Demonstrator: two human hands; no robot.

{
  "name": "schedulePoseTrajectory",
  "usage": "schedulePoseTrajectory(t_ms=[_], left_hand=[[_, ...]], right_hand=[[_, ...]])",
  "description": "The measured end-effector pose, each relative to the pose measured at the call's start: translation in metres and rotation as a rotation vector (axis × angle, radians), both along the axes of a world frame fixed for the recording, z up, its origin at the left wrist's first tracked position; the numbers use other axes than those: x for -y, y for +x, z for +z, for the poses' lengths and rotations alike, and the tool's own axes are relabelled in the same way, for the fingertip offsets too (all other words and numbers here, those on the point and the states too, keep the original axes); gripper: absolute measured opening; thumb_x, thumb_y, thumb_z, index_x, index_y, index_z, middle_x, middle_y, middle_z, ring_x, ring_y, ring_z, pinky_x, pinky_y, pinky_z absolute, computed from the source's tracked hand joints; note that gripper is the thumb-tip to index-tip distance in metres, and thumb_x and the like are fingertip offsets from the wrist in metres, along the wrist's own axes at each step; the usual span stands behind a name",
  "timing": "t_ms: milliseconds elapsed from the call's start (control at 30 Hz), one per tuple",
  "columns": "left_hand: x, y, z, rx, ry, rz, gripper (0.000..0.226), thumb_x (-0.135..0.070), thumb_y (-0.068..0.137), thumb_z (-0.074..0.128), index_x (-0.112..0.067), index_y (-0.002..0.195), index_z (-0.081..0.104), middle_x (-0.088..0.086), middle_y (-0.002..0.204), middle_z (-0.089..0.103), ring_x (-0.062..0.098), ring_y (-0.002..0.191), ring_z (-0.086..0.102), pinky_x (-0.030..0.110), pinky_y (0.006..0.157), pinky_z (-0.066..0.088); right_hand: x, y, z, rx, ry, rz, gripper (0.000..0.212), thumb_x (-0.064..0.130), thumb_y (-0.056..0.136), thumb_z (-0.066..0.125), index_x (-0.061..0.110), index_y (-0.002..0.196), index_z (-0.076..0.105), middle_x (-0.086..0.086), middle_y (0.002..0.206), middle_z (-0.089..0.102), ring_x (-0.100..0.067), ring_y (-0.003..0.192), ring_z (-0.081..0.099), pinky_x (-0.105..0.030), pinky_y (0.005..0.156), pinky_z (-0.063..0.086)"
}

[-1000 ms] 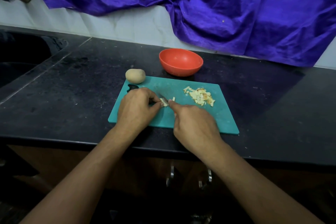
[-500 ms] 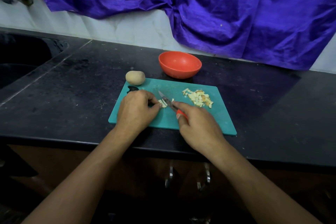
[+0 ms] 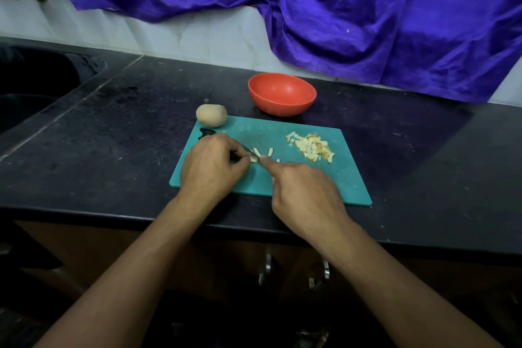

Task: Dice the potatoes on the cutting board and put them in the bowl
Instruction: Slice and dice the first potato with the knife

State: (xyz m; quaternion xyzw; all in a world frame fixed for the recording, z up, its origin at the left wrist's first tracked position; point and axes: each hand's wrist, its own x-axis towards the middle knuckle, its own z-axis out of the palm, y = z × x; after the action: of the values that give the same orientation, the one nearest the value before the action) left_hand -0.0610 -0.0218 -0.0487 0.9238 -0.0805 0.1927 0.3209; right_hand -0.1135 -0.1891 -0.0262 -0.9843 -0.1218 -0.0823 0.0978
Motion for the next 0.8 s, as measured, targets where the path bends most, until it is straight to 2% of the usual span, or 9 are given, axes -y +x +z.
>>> schedulePoseTrajectory(t_ms=[133,267,333,467,600,667,800], left_hand=[[-0.002,0.001,-0.001,-0.004,0.014,0.000,0.005,-0.029,0.086,0.075,-0.032,0.083,0.076,-0.023,0.082,0.063,0.009,0.091,0.064,0.037,0.080,0.056],[-0.003,0.002,-0.003,-0.005,-0.007,0.019,0.006,-0.029,0.086,0.077,-0.030,0.081,0.075,-0.019,0.083,0.067,0.007,0.088,0.064,0.030,0.077,0.051],[-0.003,0.003,-0.004,-0.006,-0.009,0.030,0.006,-0.029,0.086,0.077,-0.030,0.081,0.075,-0.020,0.081,0.066,0.008,0.087,0.064,0.028,0.075,0.049],[-0.003,0.003,-0.004,-0.015,-0.010,0.032,0.003,-0.030,0.085,0.077,-0.030,0.082,0.076,-0.017,0.085,0.070,0.009,0.087,0.064,0.031,0.075,0.051],[-0.004,0.001,-0.003,0.002,-0.026,0.025,0.002,-0.029,0.085,0.077,-0.029,0.083,0.078,-0.017,0.085,0.070,0.009,0.086,0.064,0.029,0.074,0.049],[-0.003,0.000,-0.002,0.007,-0.021,0.023,0.004,-0.027,0.085,0.078,-0.029,0.082,0.078,-0.021,0.079,0.063,0.007,0.084,0.063,0.027,0.072,0.046],[-0.004,0.002,-0.003,0.007,-0.016,0.025,0.005,-0.025,0.084,0.078,-0.029,0.081,0.079,-0.023,0.074,0.056,0.008,0.083,0.062,0.029,0.072,0.047]], right_hand=[[0.011,-0.006,-0.001,-0.008,-0.014,0.008,0.054,0.023,0.103,0.045,0.039,0.155,0.039,0.006,0.093,0.059,-0.017,0.084,0.059,-0.038,0.071,0.050],[0.027,-0.001,0.002,-0.137,0.278,-0.041,0.044,0.033,0.105,0.050,0.045,0.148,0.049,0.009,0.124,0.064,-0.010,0.103,0.060,-0.035,0.089,0.053],[0.029,-0.002,0.001,-0.131,0.351,-0.033,0.043,0.033,0.105,0.052,0.045,0.146,0.050,0.012,0.133,0.063,-0.009,0.112,0.059,-0.035,0.095,0.053],[0.020,-0.004,-0.001,-0.058,0.290,0.000,0.044,0.033,0.105,0.050,0.044,0.148,0.049,0.010,0.129,0.066,-0.009,0.113,0.060,-0.030,0.092,0.051],[0.008,-0.003,0.001,-0.022,0.214,-0.001,0.045,0.031,0.106,0.047,0.044,0.149,0.047,0.006,0.113,0.067,-0.012,0.094,0.061,-0.032,0.076,0.050],[0.006,-0.003,0.002,-0.024,0.180,0.001,0.045,0.031,0.106,0.046,0.045,0.149,0.045,0.006,0.110,0.066,-0.013,0.092,0.061,-0.034,0.075,0.052],[0.003,-0.001,0.000,-0.026,0.131,0.020,0.048,0.029,0.106,0.045,0.043,0.152,0.042,0.003,0.114,0.066,-0.021,0.100,0.062,-0.041,0.081,0.054]])
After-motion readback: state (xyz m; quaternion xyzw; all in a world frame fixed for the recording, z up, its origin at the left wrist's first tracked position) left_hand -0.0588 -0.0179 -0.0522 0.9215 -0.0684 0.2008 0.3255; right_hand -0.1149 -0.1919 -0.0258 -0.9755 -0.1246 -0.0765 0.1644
